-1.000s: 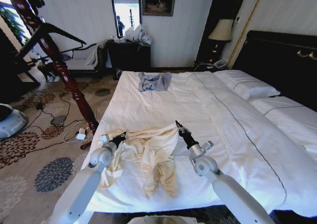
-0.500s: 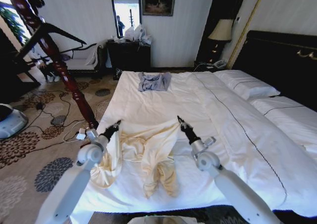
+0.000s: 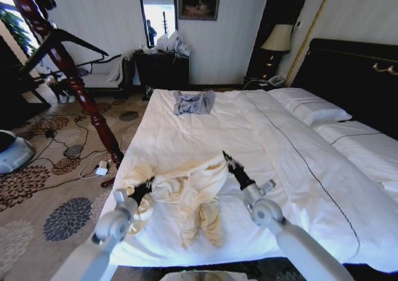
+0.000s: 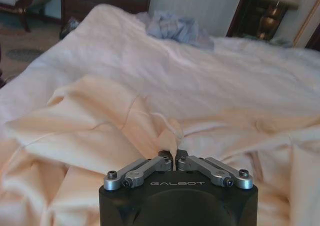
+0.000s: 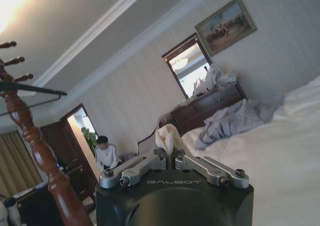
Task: Pick up the clothes from the bed and hang them on the clothes hanger.
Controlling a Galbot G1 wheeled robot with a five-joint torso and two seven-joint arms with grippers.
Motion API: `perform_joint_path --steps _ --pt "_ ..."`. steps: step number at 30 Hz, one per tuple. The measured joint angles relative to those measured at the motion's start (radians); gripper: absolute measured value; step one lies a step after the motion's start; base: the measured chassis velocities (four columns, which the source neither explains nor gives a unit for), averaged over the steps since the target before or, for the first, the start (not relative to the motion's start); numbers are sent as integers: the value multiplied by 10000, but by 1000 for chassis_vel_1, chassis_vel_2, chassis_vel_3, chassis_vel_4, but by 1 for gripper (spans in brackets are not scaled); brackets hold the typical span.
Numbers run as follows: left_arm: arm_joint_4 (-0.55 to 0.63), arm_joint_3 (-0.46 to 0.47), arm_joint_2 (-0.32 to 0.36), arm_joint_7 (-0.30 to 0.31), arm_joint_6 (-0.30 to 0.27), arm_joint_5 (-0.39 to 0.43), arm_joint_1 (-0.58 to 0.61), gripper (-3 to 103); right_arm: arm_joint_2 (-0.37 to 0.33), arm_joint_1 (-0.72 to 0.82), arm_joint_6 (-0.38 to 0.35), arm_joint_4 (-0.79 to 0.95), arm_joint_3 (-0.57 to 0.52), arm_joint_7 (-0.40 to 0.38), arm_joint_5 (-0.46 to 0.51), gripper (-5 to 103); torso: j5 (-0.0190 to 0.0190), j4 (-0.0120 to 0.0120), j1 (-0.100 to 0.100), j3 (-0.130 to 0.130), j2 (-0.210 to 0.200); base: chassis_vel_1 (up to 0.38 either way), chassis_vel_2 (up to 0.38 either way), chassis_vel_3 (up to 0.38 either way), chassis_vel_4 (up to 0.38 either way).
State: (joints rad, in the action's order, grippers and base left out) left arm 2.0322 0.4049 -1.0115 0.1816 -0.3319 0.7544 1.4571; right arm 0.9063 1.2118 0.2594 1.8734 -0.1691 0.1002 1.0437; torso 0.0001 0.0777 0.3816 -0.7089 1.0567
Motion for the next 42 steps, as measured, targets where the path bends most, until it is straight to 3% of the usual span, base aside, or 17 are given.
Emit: perform_joint_path --steps 3,4,8,11,13,18,20,23,26,28,34,38,40,42 --pt "240 48 -23 154 -84 -27 254 2 76 29 19 -28 22 15 -89 2 1 -2 0 0 0 0 0 0 0" --pt "395 87 -42 249 -112 -9 323 12 125 31 23 -28 13 18 -96 2 0 -1 1 0 0 0 0 0 0" --pt "785 208 -41 410 -222 158 407 23 199 31 41 -99 -46 68 -102 2 -1 0 1 0 0 0 0 0 0" --pt "1250 388 34 464 -324 231 607 39 209 3 60 -198 -52 94 -131 2 1 2 1 -2 0 0 0 0 0" --pt "1398 447 48 466 -362 255 687 39 210 -16 60 -200 -52 93 -131 2 0 0 1 -2 0 0 0 0 0" --pt "1904 527 -29 468 -589 313 881 66 260 -190 60 -339 -43 48 -116 2 0 -1 3 -2 -1 0 0 0 0" --pt "1954 516 -58 468 -603 328 866 66 271 -208 60 -362 -45 35 -113 2 0 -1 3 -2 0 0 0 0 0" --pt "2058 511 -133 542 -639 458 752 82 263 -220 60 -373 -58 9 -93 2 0 1 3 -2 -1 0 0 0 0" --pt "2054 511 -138 581 -653 497 703 88 234 -225 60 -377 -62 5 -86 2 -1 0 3 -2 -1 0 0 0 0" --pt "1997 499 -137 592 -655 497 668 97 202 -276 60 -387 -62 -1 -53 2 -1 0 3 -2 -1 0 0 0 0" --pt "2013 502 -270 433 -501 666 561 100 184 -436 58 -443 -28 -6 23 2 -2 0 3 -2 -1 0 0 0 0" --pt "2119 538 -491 9 15 669 538 100 231 -631 55 -557 93 -41 50 2 0 -1 4 -2 -1 0 0 0 0" --pt "2038 524 -587 104 62 558 465 100 267 -645 55 -573 119 -42 50 2 1 -2 3 -2 0 0 0 0 0" --pt "1837 476 -743 584 -132 497 295 100 325 -636 54 -593 154 -43 26 2 0 0 3 -2 0 0 0 0 0"
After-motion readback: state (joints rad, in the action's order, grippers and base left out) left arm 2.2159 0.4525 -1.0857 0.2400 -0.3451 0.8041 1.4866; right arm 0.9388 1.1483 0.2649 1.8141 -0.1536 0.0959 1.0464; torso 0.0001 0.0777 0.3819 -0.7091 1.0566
